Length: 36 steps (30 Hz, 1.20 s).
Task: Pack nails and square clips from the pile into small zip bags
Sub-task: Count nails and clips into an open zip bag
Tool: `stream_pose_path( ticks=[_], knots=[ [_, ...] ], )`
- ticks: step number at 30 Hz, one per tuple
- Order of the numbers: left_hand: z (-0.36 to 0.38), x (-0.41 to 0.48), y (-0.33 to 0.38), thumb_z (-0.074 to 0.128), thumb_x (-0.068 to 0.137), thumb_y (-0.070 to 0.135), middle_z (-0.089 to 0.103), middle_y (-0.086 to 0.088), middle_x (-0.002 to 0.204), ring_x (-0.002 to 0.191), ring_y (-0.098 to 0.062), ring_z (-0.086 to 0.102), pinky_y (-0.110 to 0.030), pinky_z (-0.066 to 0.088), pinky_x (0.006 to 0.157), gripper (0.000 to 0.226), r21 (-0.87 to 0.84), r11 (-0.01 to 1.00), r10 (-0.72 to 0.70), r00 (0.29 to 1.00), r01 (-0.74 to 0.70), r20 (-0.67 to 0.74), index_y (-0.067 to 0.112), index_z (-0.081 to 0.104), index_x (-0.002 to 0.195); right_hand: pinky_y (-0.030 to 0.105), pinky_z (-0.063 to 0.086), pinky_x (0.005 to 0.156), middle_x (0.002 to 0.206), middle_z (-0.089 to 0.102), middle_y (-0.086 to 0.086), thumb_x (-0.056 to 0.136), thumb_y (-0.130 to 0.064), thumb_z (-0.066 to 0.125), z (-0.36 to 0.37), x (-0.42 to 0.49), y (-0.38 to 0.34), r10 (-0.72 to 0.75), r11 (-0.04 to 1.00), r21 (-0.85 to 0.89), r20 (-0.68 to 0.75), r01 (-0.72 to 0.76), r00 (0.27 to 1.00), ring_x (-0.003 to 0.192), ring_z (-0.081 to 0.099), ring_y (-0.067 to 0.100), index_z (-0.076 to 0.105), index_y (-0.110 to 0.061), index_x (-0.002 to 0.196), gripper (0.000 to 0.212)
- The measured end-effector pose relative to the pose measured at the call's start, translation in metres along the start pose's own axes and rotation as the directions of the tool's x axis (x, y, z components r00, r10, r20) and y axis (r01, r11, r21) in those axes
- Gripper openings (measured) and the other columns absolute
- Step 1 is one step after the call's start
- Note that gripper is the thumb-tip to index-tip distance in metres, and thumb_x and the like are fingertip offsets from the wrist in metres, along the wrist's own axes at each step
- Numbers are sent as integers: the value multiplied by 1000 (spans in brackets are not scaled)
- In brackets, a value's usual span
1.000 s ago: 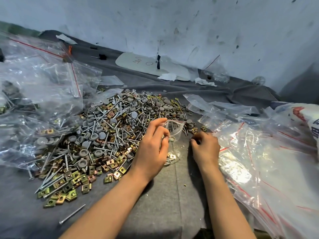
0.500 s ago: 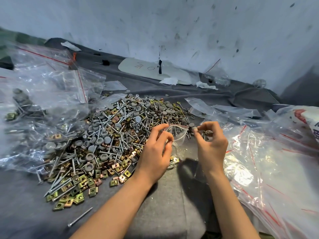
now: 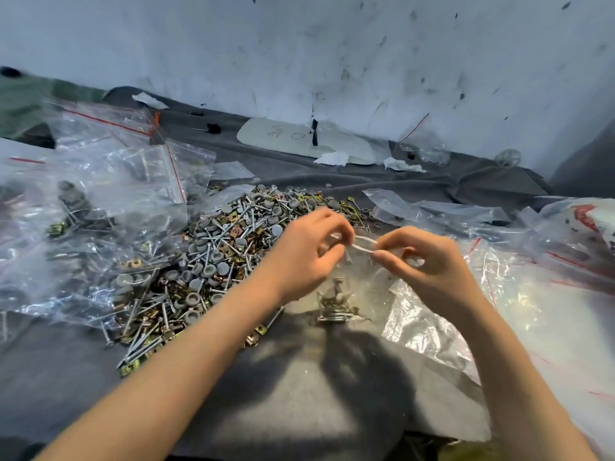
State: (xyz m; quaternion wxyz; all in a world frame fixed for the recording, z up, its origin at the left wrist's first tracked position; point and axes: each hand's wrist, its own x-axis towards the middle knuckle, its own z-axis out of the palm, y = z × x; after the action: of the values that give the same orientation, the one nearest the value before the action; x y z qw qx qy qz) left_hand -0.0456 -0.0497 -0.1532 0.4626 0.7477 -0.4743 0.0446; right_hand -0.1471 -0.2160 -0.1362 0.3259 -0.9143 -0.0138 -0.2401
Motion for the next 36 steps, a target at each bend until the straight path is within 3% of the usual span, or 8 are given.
stream_pose_path(
  ticks=[5,10,13,16,19,22,28,36],
  knots=[
    [-42,6,20,64,86,0,63,5,90,81,-4,62,-15,53,75,24,77,994,77,997,-77,2,18,68,101,16,48,66,66,63,-6,76,-6,77,-27,7,-19,-64,996,55,-82,69,995,61,58,8,64,-28,84,27],
    [-54,-5,29,73,78,11,69,5,80,76,-5,67,-17,54,76,60,-151,988,-21,1000,21,-1,47,51,120,20,52,66,72,71,4,64,-22,79,-35,3,-32,101,933,350,-27,-85,995,64,64,12,72,-17,76,15],
    [-56,-10,31,76,74,17,71,16,81,74,3,66,-5,46,70,71,-195,979,-52,998,60,45,52,44,126,19,47,62,69,69,5,57,-26,78,-36,-3,-34,198,874,441,61,-205,978,64,61,11,73,-15,73,20],
    [-55,-12,32,77,75,17,71,20,79,71,11,62,0,38,70,77,-147,988,-44,995,57,90,50,40,133,22,43,62,66,65,3,62,-20,76,-33,-7,-33,249,863,420,127,-280,960,62,55,11,69,-11,69,13],
    [-54,-13,33,77,75,19,71,23,83,84,13,63,-3,35,85,79,-96,993,-60,992,71,113,53,36,133,14,40,59,63,60,-2,67,-14,74,-33,-11,-34,250,855,416,191,-309,949,59,51,6,65,-9,71,11],
    [-52,-15,35,78,74,20,71,22,83,86,10,64,-2,36,92,81,-67,996,-50,993,58,111,56,35,132,10,42,60,66,65,-4,73,-10,75,-31,-14,-37,233,889,358,185,-287,955,62,56,4,68,-10,75,8],
    [-39,-17,43,78,76,18,71,17,81,87,6,65,-17,45,95,72,-90,996,32,994,-23,101,43,45,134,24,47,66,68,67,2,75,-11,77,-19,-13,-50,112,969,210,116,-134,987,64,58,7,70,-16,71,10],
    [-32,-21,38,79,76,16,73,10,84,87,6,66,-8,42,91,59,-205,977,-42,996,56,74,31,57,128,26,52,67,66,67,-6,78,-17,76,-12,-13,-52,61,993,95,118,-72,991,64,61,4,70,-21,73,9]
  ],
)
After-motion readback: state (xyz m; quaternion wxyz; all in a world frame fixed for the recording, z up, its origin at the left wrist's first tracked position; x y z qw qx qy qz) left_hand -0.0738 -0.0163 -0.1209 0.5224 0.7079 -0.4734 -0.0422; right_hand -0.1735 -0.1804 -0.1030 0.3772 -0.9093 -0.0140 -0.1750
